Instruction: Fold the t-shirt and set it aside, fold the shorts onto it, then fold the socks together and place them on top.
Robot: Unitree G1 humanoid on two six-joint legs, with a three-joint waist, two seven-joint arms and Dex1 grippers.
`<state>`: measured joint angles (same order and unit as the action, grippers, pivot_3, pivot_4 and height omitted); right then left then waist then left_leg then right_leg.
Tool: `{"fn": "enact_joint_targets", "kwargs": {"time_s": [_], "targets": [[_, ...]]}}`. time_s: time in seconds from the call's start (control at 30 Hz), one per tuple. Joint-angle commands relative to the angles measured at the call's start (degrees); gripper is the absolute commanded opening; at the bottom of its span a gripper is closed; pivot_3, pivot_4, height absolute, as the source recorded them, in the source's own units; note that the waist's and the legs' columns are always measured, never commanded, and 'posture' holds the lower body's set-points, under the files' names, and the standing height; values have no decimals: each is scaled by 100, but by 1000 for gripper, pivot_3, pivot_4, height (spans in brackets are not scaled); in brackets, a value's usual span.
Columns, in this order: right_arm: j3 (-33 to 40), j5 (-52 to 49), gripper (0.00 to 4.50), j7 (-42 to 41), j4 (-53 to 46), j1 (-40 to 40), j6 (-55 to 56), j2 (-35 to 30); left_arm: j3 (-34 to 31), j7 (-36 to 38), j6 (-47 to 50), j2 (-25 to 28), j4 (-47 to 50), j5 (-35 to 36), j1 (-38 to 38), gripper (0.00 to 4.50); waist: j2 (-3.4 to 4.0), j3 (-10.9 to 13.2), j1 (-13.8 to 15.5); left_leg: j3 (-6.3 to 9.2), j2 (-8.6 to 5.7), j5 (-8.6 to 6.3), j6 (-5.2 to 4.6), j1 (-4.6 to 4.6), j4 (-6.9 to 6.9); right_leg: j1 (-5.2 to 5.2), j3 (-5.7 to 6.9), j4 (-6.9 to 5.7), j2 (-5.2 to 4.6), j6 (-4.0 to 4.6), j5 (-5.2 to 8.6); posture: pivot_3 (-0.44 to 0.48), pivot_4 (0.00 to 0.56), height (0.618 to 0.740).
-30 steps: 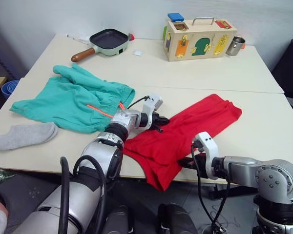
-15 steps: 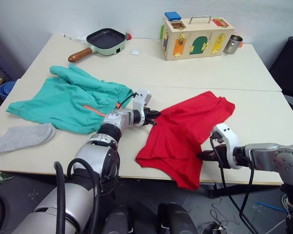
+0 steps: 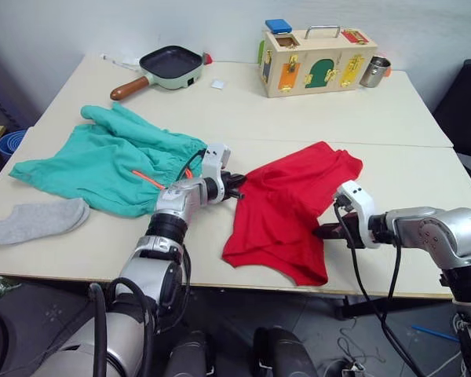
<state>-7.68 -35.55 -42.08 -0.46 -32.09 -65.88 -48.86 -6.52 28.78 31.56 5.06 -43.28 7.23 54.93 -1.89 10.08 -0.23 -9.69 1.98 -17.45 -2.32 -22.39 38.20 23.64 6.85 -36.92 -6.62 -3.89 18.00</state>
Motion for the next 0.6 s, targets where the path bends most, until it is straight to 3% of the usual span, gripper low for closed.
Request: {"fn": "enact_joint_targets", "kwargs": {"time_s": [0.03,0.2,0.33,0.37,0.47,0.6], "targets": [[-122,532,22,-175,538,-197,410,-152,219,-121,313,-8,944,27,-331,0,0,0,2,0,0,0,0,0,0,-1,0,2,0,0,0,0,150,740],[-213,841,22,-442,961,-411,747,-49,352,-272,656,-41,1687,117,-734,0,0,0,18,2,0,0,0,0,3,-4,1,1,-2,-2,-1,0,150,740],[-105,639,22,-768,750,-353,446,-118,581,-28,499,152,1918,54,-868,0,0,0,20,2,-1,0,0,0,2,-5,1,2,-2,-2,-1,0,150,740],[-38,546,220,-872,640,-311,358,-160,626,67,387,235,1927,46,-866,0,0,0,18,3,-1,0,0,0,2,-4,2,3,-2,-2,-1,0,150,740],[142,462,899,-1053,379,-167,292,-296,847,431,130,513,2000,3,-847,562,5,3,18,3,0,1,1,-1,-1,-3,3,4,-2,-2,-1,0,150,740],[542,560,2322,-1650,23,386,1326,-738,1279,1293,-508,1089,2480,-80,-896,1847,21,13,27,3,0,0,1,-2,-2,-2,4,7,-2,-2,-1,0,150,740]]}}
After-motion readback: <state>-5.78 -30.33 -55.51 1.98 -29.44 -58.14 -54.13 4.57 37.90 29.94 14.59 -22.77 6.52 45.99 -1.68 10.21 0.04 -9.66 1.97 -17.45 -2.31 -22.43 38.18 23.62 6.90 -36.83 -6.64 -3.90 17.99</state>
